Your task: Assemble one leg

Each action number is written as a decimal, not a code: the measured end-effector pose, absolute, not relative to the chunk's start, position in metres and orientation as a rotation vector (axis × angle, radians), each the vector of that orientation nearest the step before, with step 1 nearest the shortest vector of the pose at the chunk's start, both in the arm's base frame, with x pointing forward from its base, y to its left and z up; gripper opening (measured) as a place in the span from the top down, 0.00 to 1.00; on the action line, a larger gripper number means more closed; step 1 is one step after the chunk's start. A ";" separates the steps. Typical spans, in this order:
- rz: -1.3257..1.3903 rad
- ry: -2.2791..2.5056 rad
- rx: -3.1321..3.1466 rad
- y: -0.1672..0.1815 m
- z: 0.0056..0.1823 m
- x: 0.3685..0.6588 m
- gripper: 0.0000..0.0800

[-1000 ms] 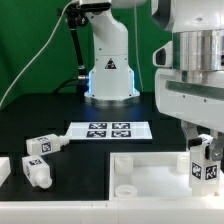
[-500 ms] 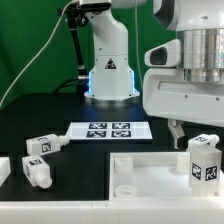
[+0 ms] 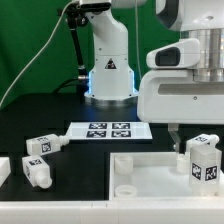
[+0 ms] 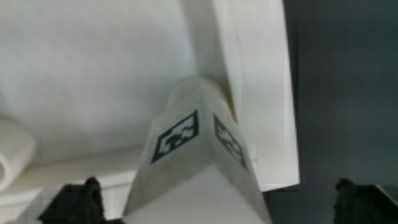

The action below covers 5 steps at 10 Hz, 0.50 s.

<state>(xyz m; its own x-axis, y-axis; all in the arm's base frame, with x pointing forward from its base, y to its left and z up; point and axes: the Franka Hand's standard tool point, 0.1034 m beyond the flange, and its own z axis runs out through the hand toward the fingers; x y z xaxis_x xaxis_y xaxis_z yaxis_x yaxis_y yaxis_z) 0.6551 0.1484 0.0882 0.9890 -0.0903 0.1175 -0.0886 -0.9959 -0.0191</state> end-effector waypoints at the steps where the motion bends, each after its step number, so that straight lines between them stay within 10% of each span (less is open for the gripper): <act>1: -0.186 0.009 -3.128 0.147 0.088 0.655 0.19; 5: -0.187 -0.357 -3.135 0.143 0.087 0.656 0.30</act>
Offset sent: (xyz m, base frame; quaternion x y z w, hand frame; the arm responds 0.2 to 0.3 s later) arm -0.0004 -0.0010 0.0013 -0.0009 -0.0048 -0.1869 0.9824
